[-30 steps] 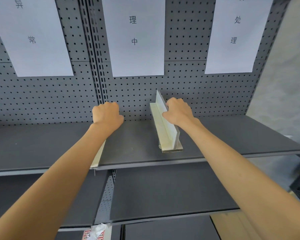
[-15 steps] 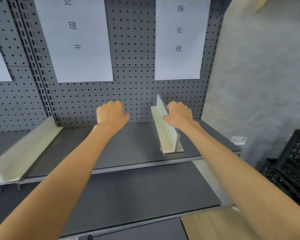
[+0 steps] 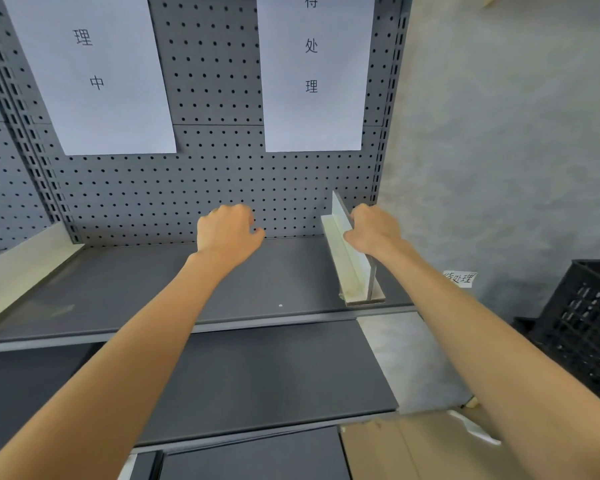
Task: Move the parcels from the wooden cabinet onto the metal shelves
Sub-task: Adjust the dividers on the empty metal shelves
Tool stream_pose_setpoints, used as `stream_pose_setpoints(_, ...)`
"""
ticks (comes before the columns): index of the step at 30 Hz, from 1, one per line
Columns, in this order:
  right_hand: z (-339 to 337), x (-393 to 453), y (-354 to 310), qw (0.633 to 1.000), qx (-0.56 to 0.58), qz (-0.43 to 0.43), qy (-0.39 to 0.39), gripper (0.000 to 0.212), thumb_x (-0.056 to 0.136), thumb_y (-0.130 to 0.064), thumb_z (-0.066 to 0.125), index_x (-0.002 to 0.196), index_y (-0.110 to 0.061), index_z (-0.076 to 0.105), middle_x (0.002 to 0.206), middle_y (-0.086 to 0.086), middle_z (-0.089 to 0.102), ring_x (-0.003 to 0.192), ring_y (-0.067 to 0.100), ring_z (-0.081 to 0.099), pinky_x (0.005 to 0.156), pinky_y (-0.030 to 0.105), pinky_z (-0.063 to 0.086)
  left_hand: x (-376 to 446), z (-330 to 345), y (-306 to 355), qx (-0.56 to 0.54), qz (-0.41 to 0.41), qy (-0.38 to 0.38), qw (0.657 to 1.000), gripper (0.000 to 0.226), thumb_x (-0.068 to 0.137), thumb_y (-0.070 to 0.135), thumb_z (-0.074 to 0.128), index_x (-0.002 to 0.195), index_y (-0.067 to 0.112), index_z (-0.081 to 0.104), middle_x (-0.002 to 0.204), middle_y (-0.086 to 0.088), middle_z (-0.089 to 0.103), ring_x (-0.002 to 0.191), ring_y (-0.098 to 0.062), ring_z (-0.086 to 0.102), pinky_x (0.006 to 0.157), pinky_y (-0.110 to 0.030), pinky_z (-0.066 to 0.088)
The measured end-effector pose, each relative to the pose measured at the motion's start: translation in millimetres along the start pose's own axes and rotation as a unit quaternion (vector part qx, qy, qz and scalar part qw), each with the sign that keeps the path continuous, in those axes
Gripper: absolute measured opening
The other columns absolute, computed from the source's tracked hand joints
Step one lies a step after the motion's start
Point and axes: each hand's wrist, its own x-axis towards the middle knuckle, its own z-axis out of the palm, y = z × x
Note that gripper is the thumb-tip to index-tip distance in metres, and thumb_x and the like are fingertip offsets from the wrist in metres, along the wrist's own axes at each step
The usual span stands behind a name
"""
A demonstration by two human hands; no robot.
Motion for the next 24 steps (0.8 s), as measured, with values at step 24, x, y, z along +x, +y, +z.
stream_pose_setpoints(24, 38.8, -2.1, -125.2, 0.997, 0.041, -0.059, -0.035, 0.034, 0.082, 0.002, 0.052, 0.063, -0.013, 0.029, 0.062, 0.000, 0.036, 0.052, 0.016, 0.033, 0.049, 0.026, 0.026, 13.4, -3.3, -64.1, 0.012, -0.026, -0.015, 0.999, 0.024, 0.089, 0.027, 0.056, 0.104, 0.012, 0.066, 0.092, -0.009, 0.068, 0.074, -0.025, 0.050, 0.065, -0.029, 0.035)
